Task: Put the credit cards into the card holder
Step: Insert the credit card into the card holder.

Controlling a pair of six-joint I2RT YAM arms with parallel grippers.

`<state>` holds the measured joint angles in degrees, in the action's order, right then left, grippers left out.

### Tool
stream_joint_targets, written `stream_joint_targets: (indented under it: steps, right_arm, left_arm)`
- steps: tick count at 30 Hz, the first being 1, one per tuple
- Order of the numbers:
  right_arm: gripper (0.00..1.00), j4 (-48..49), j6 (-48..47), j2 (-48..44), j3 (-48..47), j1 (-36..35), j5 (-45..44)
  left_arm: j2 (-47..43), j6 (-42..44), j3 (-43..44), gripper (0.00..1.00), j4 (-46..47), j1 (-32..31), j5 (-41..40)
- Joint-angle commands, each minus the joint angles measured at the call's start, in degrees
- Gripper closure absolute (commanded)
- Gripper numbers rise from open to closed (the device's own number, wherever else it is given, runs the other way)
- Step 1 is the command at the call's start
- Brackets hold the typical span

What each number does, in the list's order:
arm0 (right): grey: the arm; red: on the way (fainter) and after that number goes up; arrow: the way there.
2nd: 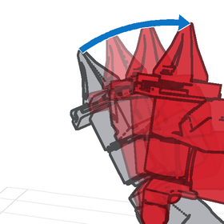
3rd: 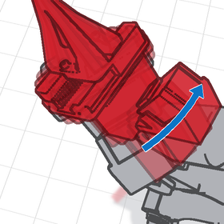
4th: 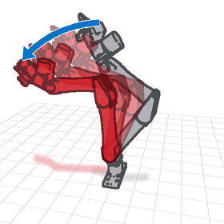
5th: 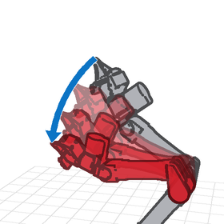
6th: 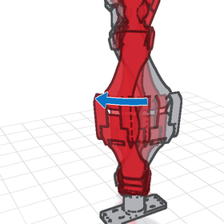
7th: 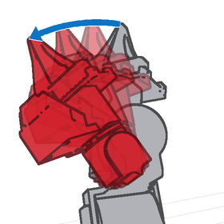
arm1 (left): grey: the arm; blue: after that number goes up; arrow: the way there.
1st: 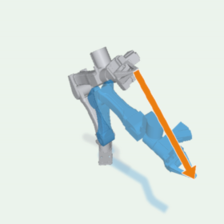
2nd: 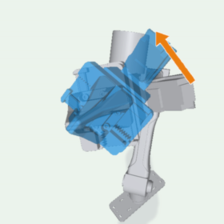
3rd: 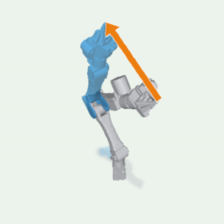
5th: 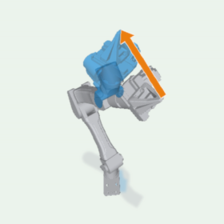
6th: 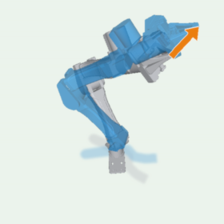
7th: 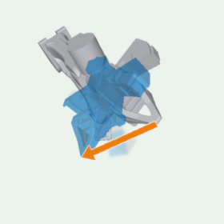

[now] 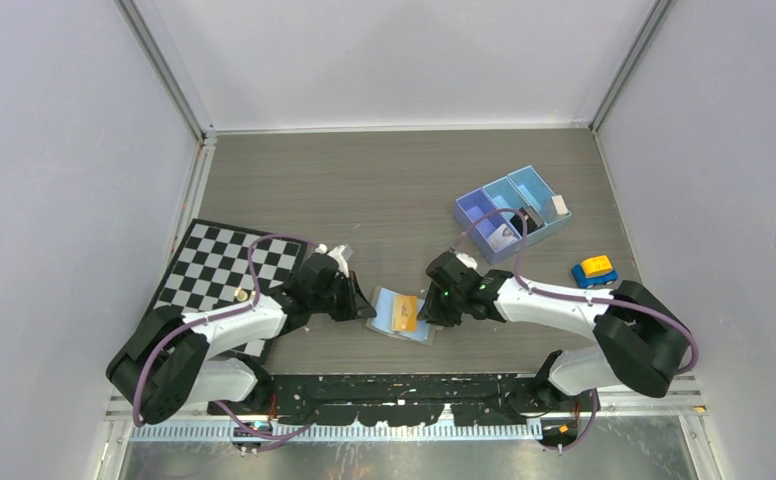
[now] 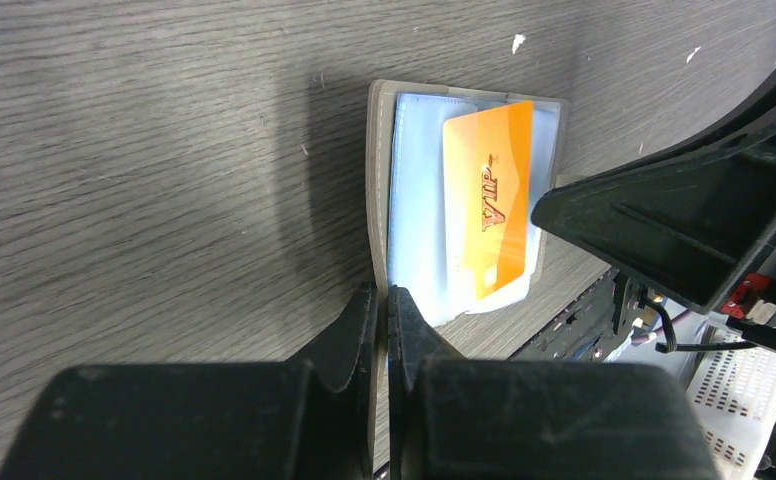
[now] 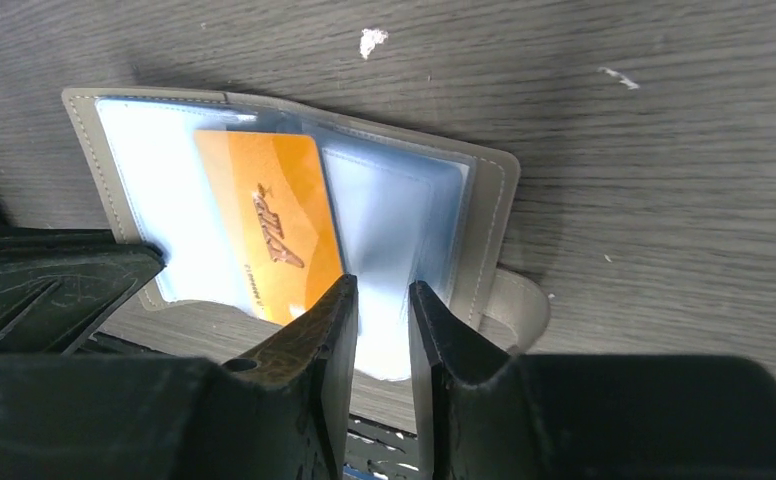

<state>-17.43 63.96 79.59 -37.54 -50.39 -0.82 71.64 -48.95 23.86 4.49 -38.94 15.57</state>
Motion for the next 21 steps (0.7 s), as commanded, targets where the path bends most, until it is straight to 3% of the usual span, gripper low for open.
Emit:
stream_joint_targets:
  steps: [1,14,21]
  right_arm:
    - [0.69,-2.95,0.97,-5.02,-2.2,-0.32,-5.48]
    - [0.67,0.81,2.36,-4.92,-1.5,-0.32,-4.08]
    - [0.64,-9.64,1.0,-10.59,-3.16,-0.67,-13.53]
  left_arm:
    - [-1.54,0.77,0.4,1.0,0.81,-0.17,-0.57]
    - [-1.85,1.0,0.31,1.0,0.35,-0.18,-0.2]
    - [-1.76,1.14,0.4,1.0,0.25,-0.18,0.2]
